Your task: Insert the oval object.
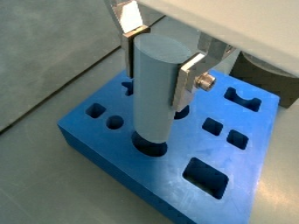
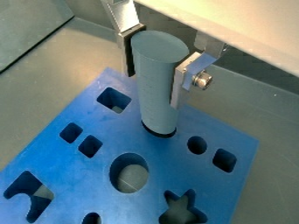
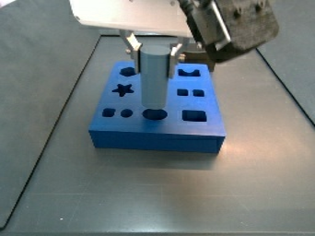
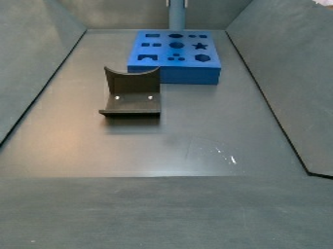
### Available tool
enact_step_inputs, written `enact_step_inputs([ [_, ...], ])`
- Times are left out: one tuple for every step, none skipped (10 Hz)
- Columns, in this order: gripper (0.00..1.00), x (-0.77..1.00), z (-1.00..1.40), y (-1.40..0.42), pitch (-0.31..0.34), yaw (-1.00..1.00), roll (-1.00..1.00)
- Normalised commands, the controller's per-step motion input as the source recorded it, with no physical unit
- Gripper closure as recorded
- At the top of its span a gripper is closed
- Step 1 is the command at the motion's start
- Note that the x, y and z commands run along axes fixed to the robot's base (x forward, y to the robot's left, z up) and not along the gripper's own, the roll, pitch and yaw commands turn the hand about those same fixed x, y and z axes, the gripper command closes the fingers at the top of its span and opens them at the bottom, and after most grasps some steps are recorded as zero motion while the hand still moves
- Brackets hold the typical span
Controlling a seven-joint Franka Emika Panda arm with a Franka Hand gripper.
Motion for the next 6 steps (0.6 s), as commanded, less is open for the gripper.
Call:
enact_step_inputs([
  [1.00,0.14,-0.47,0.00,0.000,0.00,0.17],
  [1.00,0.13,-0.45,0.00,0.000,0.00,0.14],
  [1.00,0.00,-0.53,0.00,-0.060,0.00,0.09],
  [1.00,-0.04,-0.57,-0.07,-0.146,0.00,-0.01],
  [1.00,0.00,-0.51,-0.09,-0.096,0.00,-0.17],
  [1.00,0.05,-0.47,-0.06,-0.074,0.00,-0.25],
])
